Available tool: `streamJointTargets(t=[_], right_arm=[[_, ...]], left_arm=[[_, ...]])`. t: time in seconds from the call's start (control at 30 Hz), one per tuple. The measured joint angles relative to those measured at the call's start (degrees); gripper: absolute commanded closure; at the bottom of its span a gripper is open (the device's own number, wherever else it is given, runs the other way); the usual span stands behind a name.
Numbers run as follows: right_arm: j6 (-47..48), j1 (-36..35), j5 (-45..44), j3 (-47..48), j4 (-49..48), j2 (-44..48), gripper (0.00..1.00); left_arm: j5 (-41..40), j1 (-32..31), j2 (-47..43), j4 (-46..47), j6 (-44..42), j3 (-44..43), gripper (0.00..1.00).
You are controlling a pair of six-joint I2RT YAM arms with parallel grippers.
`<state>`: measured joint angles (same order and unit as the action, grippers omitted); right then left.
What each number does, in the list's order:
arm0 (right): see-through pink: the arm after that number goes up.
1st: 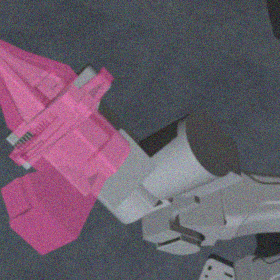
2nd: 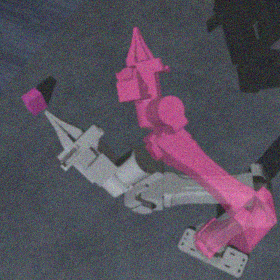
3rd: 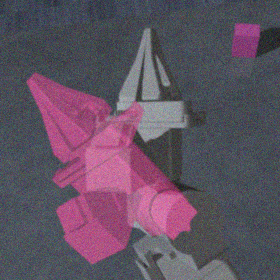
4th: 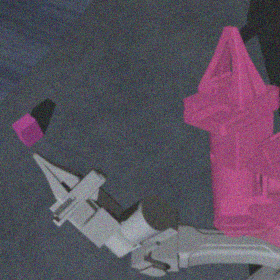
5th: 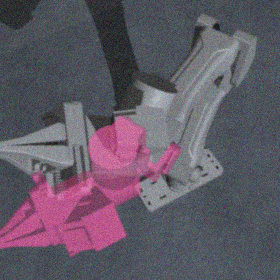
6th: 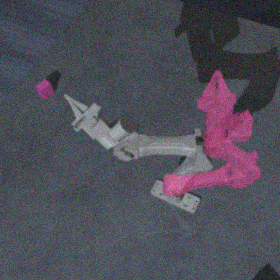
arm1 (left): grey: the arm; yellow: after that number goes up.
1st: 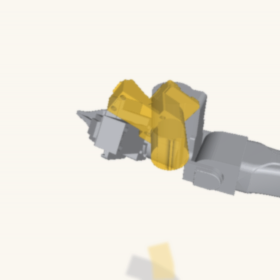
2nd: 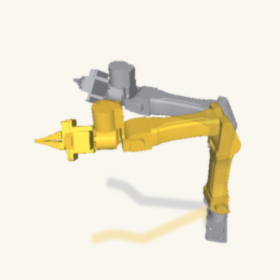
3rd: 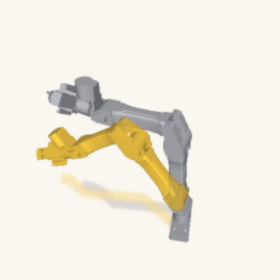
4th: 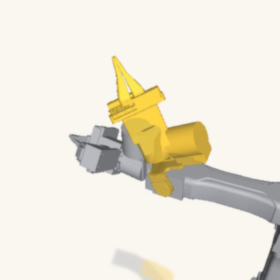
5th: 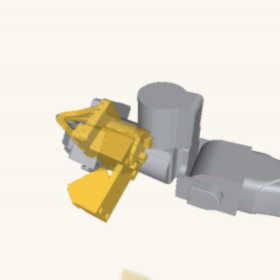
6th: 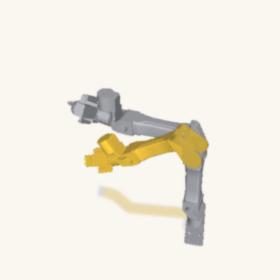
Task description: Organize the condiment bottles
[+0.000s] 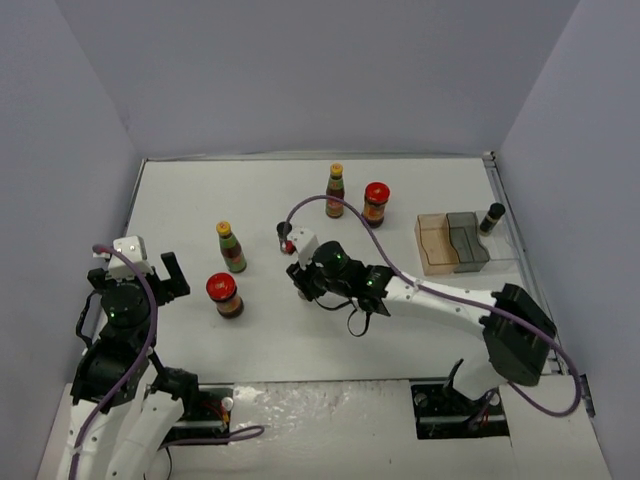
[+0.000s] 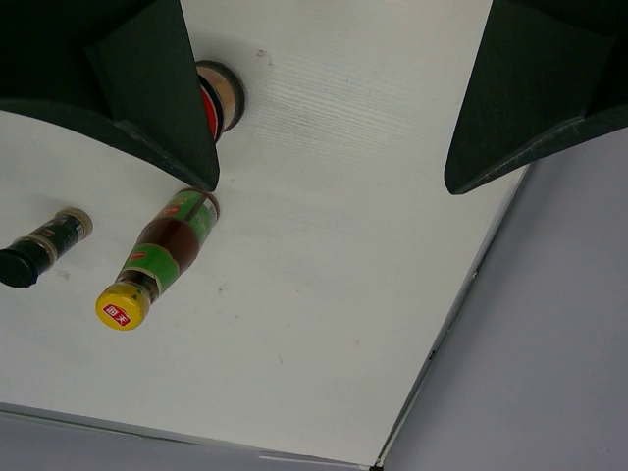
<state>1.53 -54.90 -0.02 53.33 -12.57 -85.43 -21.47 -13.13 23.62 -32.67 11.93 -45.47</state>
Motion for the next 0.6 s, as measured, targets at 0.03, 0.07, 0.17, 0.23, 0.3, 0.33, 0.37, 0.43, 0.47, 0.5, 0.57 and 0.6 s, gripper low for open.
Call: streamJointTargets(t=[0.03,0.07,0.17,0.23,0.3,0.33,0.37,0.43,0.47,0.5,0.57,0.6], right_arm=[[-0.7,1.8,-1.1,-0.5,1.5,2.8,1.00],[-1.4,4.4,-2.2,-0.7,3.0,5.7,1.00],[-3.4,14.3,-7.1,-0.8,6.2,14.4,1.00],[-4.9,21.0,-10.2,-0.6,7.9,18.9,1.00],[-6.5,28.2,-12.2,-0.2,9.7,22.3,1.00],[-7.6,32.7,-12.1,0.0,10.4,23.0,1.00],[-8.8,37.2,-12.0,0.2,10.9,23.3,1.00],[-11.3,46.4,-12.4,0.6,11.7,22.6,1.00],[-12.5,50.1,-13.0,0.7,12.0,21.8,1.00],[-13.6,52.9,-13.3,0.8,12.4,20.6,1.00],[-15.9,57.8,-13.7,1.0,13.3,18.0,1.00],[-16.7,59.1,-13.9,1.0,13.6,16.8,1.00]], left_arm=[[0.0,0.0,0.0,0.0,0.0,0.0,0.03],[0.0,0.0,0.0,0.0,0.0,0.0,0.03],[0.0,0.0,0.0,0.0,0.0,0.0,0.03],[0.0,0.0,0.0,0.0,0.0,0.0,0.03],[0.0,0.0,0.0,0.0,0.0,0.0,0.03],[0.1,0.0,0.0,0.0,0.1,0.0,0.03],[0.2,0.0,0.0,-0.1,0.1,0.0,0.03],[0.3,0.0,-0.1,-0.1,0.1,0.0,0.03],[0.3,0.0,-0.1,-0.1,0.1,0.0,0.03],[0.3,0.0,-0.2,-0.1,0.1,0.0,0.03],[0.3,0.0,-0.4,-0.1,0.1,0.0,0.03],[0.3,0.0,-0.6,-0.1,0.1,0.0,0.03]])
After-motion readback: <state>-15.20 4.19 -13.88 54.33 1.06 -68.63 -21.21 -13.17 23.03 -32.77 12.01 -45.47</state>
